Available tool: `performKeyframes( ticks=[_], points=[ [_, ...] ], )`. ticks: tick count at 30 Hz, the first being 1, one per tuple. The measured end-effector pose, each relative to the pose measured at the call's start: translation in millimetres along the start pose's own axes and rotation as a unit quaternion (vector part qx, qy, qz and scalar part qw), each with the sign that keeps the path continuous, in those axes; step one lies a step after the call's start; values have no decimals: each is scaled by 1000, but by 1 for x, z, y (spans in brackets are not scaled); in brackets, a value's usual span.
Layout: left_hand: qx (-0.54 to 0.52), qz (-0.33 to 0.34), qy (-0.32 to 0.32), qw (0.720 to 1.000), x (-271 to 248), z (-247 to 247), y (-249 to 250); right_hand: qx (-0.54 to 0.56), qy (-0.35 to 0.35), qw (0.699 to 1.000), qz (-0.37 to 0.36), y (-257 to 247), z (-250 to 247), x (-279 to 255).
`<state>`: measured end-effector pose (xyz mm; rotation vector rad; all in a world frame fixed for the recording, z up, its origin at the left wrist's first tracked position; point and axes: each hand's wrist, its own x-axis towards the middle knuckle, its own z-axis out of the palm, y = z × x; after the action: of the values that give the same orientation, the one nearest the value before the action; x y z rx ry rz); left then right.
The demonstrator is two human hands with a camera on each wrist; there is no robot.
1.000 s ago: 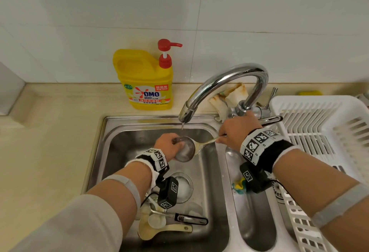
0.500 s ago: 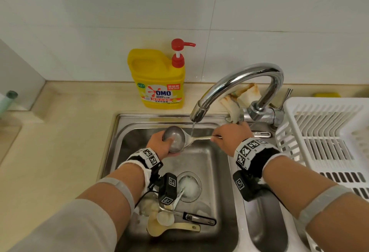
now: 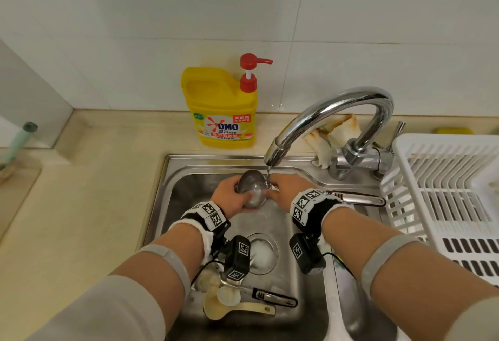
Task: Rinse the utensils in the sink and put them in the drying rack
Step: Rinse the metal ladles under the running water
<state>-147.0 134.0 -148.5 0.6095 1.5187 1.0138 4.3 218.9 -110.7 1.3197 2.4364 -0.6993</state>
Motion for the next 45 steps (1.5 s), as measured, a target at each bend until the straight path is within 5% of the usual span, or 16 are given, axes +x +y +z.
performKeyframes(
  ticks=[13, 17, 21, 26, 31, 39, 45],
  points=[
    [51, 15, -22, 998, 0, 13, 1, -5, 23, 1000, 13, 1, 1, 3],
    [122, 45, 2, 991, 7, 16, 0, -46, 19, 998, 46, 11, 0, 2],
    [276, 103, 70, 953, 12, 23, 7, -74, 8, 995, 61, 13, 1, 1],
    [310, 89, 11, 946, 12, 23, 5, -76, 7, 996, 45, 13, 1, -6],
    [216, 23, -76, 973, 3, 14, 0, 0, 6, 999, 36, 14, 6, -4],
    [231, 18, 17, 973, 7, -17, -6, 23, -28, 999, 35, 23, 6, -10],
    [113, -46, 66, 990, -1, -40, 0, 9, -11, 1000, 3, 31, 4, -14]
  ],
)
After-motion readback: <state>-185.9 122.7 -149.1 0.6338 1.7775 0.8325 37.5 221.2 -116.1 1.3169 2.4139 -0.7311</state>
